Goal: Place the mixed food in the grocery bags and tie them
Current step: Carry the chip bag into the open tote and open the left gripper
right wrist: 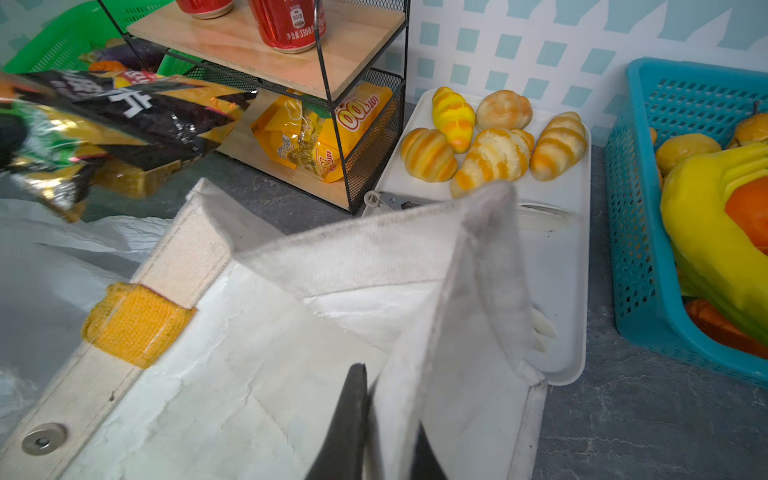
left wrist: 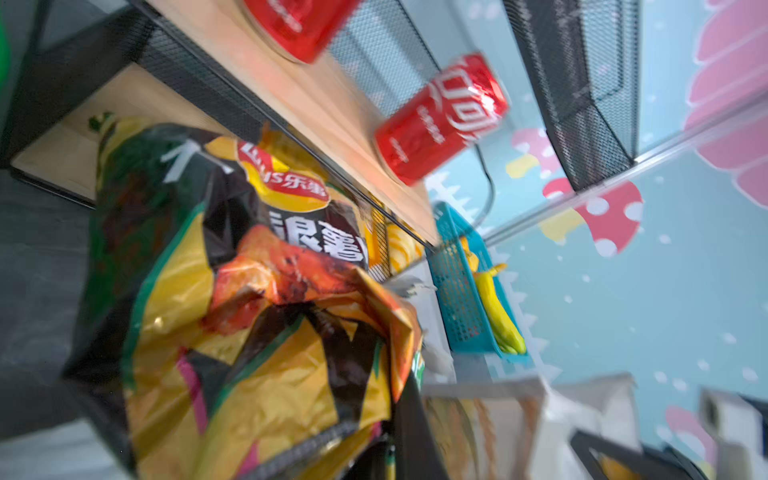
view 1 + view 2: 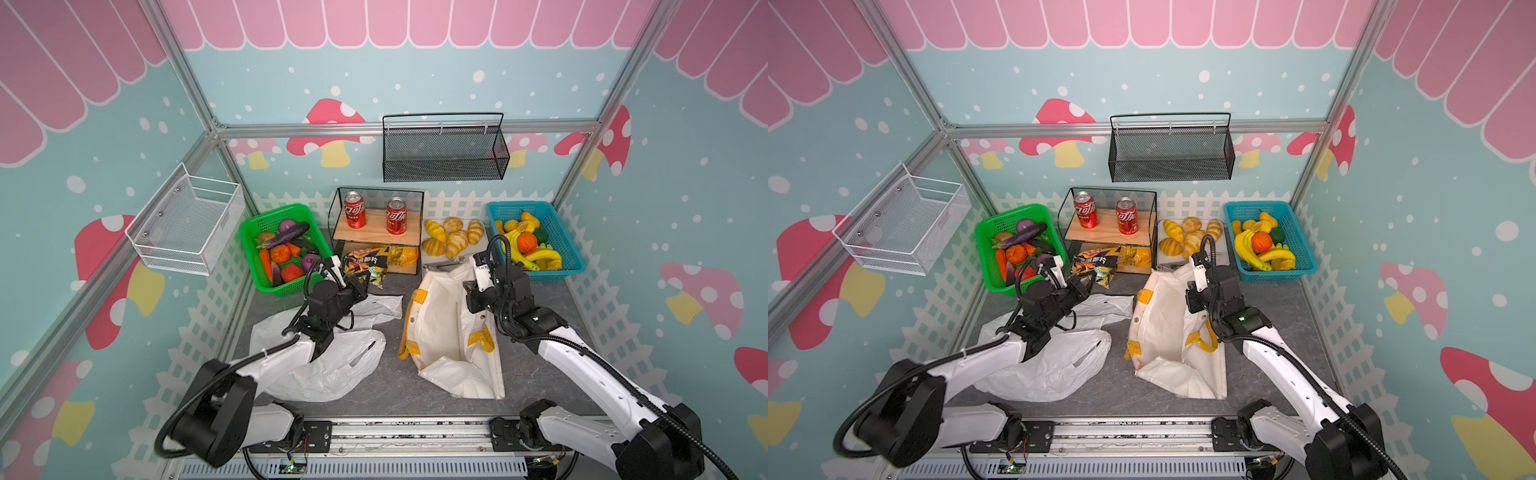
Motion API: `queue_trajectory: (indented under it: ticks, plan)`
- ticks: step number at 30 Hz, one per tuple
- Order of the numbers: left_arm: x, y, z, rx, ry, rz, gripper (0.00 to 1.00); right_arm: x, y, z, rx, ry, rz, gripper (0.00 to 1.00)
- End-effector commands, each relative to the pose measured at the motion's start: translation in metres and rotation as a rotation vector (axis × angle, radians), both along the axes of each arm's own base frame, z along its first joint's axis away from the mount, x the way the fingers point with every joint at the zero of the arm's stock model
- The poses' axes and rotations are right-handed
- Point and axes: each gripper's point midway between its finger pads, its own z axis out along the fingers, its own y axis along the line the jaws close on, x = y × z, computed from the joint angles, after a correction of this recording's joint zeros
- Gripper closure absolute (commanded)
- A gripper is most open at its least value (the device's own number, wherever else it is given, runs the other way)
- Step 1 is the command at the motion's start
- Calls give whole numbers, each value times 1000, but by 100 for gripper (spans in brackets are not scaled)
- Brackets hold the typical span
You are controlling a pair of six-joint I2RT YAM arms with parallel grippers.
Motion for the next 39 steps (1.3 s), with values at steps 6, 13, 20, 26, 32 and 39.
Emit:
queue_trajectory:
  ticks: [6, 13, 20, 26, 32, 39]
  plan:
    - [-115, -12, 70, 383, -215, -270, 100, 11, -7, 5, -20, -30, -17, 100]
    - [-169, -67, 84, 673, -347, -663, 100, 7, 9, 13, 40, -8, 80, 100]
    - [-168, -102, 48, 993, -269, -863, 100, 0, 6, 22, 67, -18, 86, 100]
    - [-171, -131, 22, 1093, -268, -1038, 100, -5, 17, 36, 124, -44, 142, 100]
    - [-171, -185, 5, 1027, -308, -1223, 100, -14, 29, 45, 205, -44, 201, 100]
    - [-149, -196, 0, 915, -202, -1193, 56, -18, 11, 37, 192, -41, 123, 100]
